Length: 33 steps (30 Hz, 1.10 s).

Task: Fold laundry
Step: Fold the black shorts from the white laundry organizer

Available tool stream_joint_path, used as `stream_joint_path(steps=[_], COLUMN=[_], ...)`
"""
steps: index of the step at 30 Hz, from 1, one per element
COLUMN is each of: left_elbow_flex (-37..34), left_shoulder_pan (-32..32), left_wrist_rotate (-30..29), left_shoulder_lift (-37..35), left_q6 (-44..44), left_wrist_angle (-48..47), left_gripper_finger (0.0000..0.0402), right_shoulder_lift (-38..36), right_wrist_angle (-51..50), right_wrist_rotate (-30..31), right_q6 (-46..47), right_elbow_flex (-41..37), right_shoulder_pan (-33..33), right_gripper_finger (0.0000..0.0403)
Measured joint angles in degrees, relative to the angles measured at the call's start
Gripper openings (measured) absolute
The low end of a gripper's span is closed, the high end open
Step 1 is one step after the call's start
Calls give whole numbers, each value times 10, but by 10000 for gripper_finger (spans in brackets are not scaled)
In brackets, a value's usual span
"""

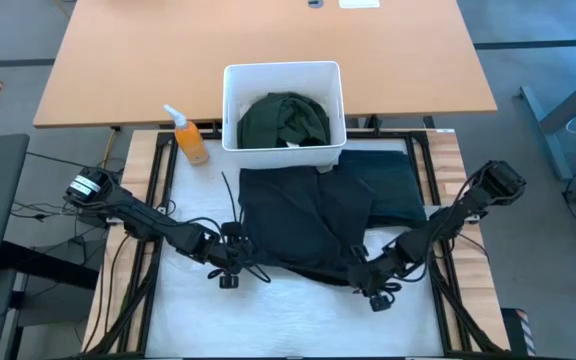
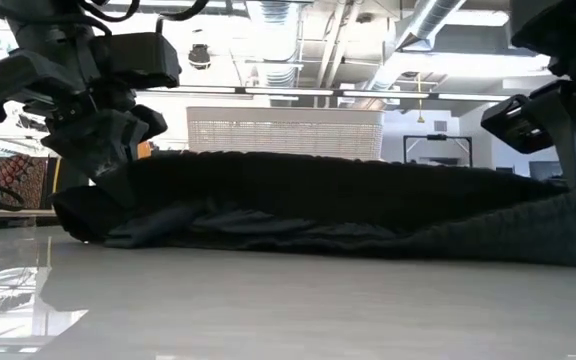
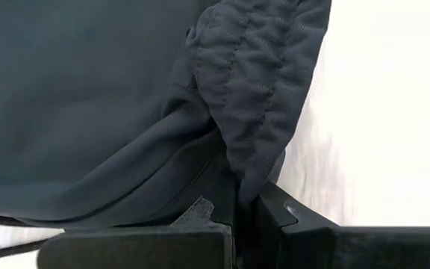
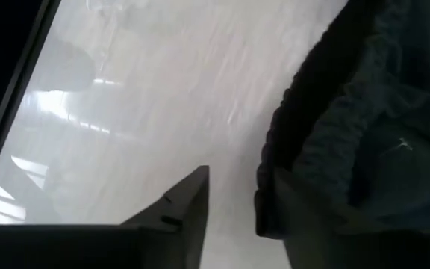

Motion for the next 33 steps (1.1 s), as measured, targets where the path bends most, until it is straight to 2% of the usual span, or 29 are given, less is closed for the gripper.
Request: stream_joint_path(steps=[4, 8, 14, 17, 20, 24, 29, 33], left_elbow_flex=[0, 0, 0, 0, 0, 0, 0, 0], left_shoulder_pan=[12, 21, 32, 39, 45, 49, 45, 38], left_wrist_rotate=[8, 18, 27, 29, 25, 12, 8, 5], left_shoulder_lift=[0, 0, 0, 0, 0, 0, 0, 1], left_q6=[9, 31, 49, 55, 56, 62, 54, 54], left_wrist_angle=[0, 0, -2, 0, 7, 31, 51, 79], left_gripper_finger=[0, 0, 0, 0, 0, 0, 0, 0], right_shoulder_lift=[0, -1, -1, -1, 1, 1, 1, 2], right_wrist_angle=[-2, -12, -185, -202, -157, -34, 36, 70], right_wrist_rotate=[0, 8, 14, 25, 67, 137, 147, 152], right_q6=[-28, -53, -26, -25, -37, -85, -153, -160], right_elbow_flex=[17, 47, 105, 111, 111, 111, 111, 111], right_shoulder_pan=[3, 1, 16, 22, 19, 1, -21, -35], right_gripper_finger=[203, 212, 212, 212, 212, 212, 212, 212])
